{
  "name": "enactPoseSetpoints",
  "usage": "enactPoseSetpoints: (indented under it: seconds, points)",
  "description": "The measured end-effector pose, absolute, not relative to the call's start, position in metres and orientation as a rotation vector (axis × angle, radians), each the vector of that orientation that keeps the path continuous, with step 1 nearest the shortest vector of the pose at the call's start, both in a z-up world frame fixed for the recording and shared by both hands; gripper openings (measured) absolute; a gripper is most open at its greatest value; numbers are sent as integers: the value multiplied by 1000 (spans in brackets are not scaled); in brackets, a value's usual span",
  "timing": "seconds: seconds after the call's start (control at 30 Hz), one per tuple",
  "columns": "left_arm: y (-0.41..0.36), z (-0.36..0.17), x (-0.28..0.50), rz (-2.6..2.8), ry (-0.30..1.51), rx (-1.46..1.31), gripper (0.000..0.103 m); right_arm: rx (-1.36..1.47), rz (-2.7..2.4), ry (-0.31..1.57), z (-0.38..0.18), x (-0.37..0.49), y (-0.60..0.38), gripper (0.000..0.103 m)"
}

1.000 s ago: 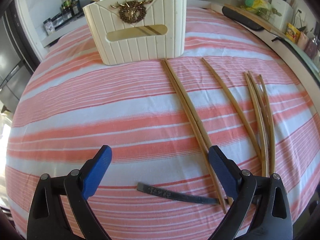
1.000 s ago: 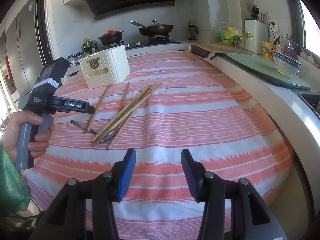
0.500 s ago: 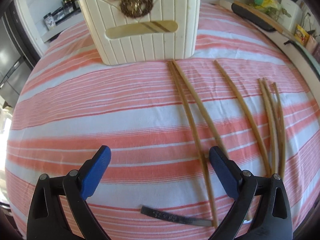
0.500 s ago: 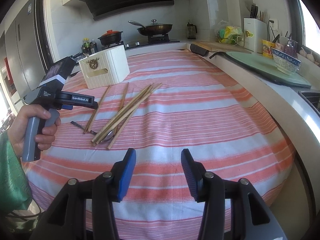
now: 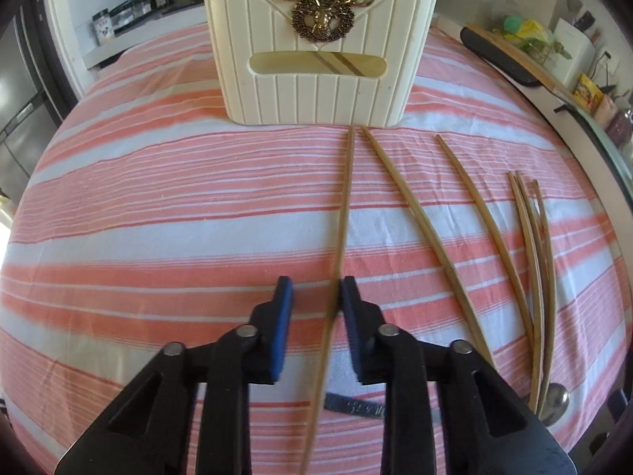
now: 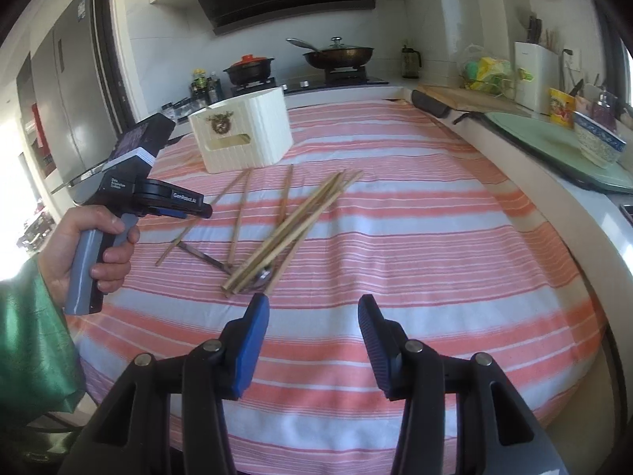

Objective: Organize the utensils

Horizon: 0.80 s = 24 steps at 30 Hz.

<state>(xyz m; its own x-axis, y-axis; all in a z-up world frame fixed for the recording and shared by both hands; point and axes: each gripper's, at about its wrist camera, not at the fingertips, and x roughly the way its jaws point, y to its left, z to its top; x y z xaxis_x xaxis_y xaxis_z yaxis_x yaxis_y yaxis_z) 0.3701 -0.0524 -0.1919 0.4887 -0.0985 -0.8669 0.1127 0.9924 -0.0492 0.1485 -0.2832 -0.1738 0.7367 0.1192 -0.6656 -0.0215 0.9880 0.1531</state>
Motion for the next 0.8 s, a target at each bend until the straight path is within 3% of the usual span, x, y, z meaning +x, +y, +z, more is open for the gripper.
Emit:
enactPoseSetpoints:
  seconds: [0.03,0.13,0.3,0.77,0.8]
  points:
    - [-48,-192,367,-120,1050,25,6,148,86,747,-174,154,-282,48]
    - [-31,-193,355,-84,1028,52,6,181,101,760,-174,170,-285,47]
    - [0,-191,331,0,1022,41,6,295,166,880,-194,200,-284,30]
    - [45,-193,299,125,995,-45,7,412,145,989,-217,295,-302,29]
    - [45,-193,298,125,992,-42,7,342,134,1001,-216,299,-292,23]
